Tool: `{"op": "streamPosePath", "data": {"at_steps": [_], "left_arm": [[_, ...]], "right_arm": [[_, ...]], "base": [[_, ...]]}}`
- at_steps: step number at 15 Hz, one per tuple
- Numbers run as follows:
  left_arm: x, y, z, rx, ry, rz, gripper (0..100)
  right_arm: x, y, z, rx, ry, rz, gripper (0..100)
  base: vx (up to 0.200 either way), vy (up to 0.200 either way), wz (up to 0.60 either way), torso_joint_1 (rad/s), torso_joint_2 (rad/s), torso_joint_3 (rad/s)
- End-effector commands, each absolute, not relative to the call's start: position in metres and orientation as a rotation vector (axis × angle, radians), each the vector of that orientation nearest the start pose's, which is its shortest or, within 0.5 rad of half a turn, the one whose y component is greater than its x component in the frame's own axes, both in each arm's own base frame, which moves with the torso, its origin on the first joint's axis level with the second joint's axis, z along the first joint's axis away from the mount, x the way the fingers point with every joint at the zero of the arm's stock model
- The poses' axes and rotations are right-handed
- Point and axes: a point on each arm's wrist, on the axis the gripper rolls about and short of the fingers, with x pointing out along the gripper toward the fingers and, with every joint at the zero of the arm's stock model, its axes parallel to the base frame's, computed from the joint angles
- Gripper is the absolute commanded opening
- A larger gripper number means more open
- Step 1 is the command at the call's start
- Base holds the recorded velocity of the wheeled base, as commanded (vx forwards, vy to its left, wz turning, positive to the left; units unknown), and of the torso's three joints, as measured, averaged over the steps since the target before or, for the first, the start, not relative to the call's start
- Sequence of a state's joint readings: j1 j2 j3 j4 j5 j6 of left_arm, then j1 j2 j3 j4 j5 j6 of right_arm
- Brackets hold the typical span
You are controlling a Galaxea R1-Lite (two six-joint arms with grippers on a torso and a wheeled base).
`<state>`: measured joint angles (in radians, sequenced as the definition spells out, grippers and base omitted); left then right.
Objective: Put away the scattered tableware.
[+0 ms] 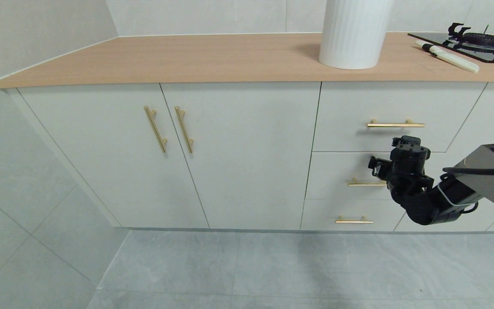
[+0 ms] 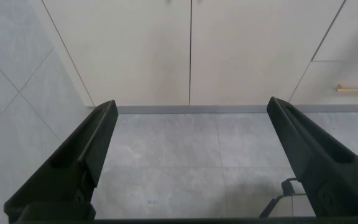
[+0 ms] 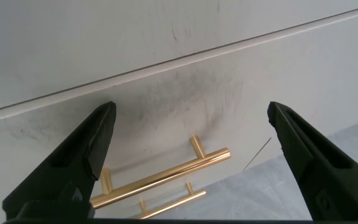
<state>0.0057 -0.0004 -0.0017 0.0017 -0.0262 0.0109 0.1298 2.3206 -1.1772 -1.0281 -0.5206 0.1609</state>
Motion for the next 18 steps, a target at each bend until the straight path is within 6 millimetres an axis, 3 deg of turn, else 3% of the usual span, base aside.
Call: {"op": "streamPosePath", "data": {"at_steps": [1, 4, 8, 9, 10, 14, 15, 16, 18], "left_arm": [[-0.023, -0.001, 0.076, 0.011, 0.0, -0.02, 100], [-0.023, -0.001, 0.076, 0.011, 0.0, -0.02, 100], [-0.023, -0.001, 0.076, 0.011, 0.0, -0.02, 100], [-0.023, -0.001, 0.076, 0.011, 0.0, -0.02, 100], [-0.023, -0.001, 0.076, 0.011, 0.0, -0.02, 100], [-0.023, -0.001, 0.076, 0.011, 0.0, -0.02, 100], [-0.023, -0.001, 0.076, 0.011, 0.0, -0.02, 100], [-0.023, -0.001, 0.076, 0.011, 0.0, -0.02, 100], [-0.023, -0.001, 0.076, 0.011, 0.0, -0.02, 100]], "right_arm": [[0.442, 0.047, 0.082, 0.124, 0.072, -0.397, 100], [0.437, 0.046, 0.087, 0.124, 0.072, -0.397, 100], [0.392, 0.043, 0.122, 0.121, 0.077, -0.355, 100], [0.361, 0.04, 0.14, 0.121, 0.073, -0.322, 100], [0.347, 0.038, 0.15, 0.125, 0.062, -0.311, 100], [0.247, 0.024, 0.205, 0.109, -0.069, -0.295, 100], [0.23, 0.022, 0.213, 0.089, -0.1, -0.298, 100], [0.187, 0.016, 0.233, 0.046, -0.194, -0.307, 100], [0.123, 0.007, 0.248, -0.024, -0.304, -0.326, 100]], "base": [[0.0, 0.0, 0.0, 0.0, 0.0, 0.0], [0.0, 0.0, 0.0, 0.0, 0.0, 0.0], [0.0, 0.0, 0.0, 0.0, 0.0, 0.0], [0.0, 0.0, 0.0, 0.0, 0.0, 0.0], [0.0, 0.0, 0.0, 0.0, 0.0, 0.0], [0.0, 0.0, 0.0, 0.0, 0.0, 0.0], [0.0, 0.0, 0.0, 0.0, 0.0, 0.0], [0.0, 0.0, 0.0, 0.0, 0.0, 0.0], [0.0, 0.0, 0.0, 0.0, 0.0, 0.0]]}}
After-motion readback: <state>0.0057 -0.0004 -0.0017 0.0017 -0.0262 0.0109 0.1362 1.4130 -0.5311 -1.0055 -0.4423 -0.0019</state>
